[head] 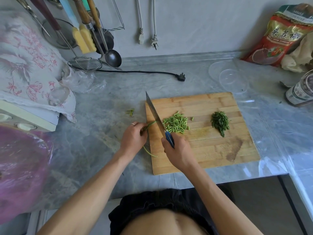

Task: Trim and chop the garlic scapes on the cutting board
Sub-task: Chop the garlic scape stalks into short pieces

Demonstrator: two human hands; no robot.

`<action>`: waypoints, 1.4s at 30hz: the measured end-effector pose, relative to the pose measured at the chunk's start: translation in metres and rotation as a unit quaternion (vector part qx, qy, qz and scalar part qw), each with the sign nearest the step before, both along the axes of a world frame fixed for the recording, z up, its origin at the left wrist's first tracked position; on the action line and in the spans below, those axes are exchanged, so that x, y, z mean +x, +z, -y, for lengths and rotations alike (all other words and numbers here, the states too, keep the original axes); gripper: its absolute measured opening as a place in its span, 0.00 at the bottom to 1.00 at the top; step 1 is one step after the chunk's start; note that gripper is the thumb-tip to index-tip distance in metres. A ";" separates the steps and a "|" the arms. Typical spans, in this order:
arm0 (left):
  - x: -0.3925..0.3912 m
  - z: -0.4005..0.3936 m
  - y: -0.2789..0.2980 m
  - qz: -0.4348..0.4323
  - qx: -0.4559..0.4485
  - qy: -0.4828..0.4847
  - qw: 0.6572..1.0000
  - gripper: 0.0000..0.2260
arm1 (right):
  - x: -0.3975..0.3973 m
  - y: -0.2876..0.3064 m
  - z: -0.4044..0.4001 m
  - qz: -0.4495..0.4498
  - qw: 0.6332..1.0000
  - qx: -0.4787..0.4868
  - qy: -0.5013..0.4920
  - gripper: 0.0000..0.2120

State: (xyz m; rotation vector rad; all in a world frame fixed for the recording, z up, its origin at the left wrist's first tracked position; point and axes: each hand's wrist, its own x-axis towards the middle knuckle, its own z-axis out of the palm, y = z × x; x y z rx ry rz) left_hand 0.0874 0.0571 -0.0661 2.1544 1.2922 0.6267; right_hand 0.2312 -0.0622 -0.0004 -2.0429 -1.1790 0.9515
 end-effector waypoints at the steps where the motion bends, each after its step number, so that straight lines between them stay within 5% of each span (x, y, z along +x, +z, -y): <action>1: 0.000 0.000 0.004 0.008 -0.010 0.011 1.000 0.11 | -0.001 0.000 0.000 -0.001 1.000 0.002 -0.001 0.16; 8: -0.007 -0.012 0.027 0.058 -0.134 0.051 0.988 0.11 | -0.003 0.002 -0.002 -0.022 0.998 0.031 -0.044 0.16; 13: -0.025 -0.013 0.047 0.090 -0.123 -0.006 0.988 0.12 | 0.003 0.006 -0.020 -0.054 0.992 0.054 -0.099 0.08; 20: -0.031 -0.010 0.068 0.126 -0.130 -0.046 0.982 0.13 | 0.004 0.011 -0.037 -0.105 0.986 0.077 -0.107 0.12; 29: -0.024 -0.001 0.071 0.187 -0.187 -0.007 0.964 0.14 | -0.004 0.017 -0.040 -0.214 0.972 0.059 -0.071 0.08; 42: -0.022 0.004 0.052 0.172 -0.215 0.043 0.960 0.11 | -0.002 0.004 -0.052 -0.129 0.983 0.073 -0.112 0.03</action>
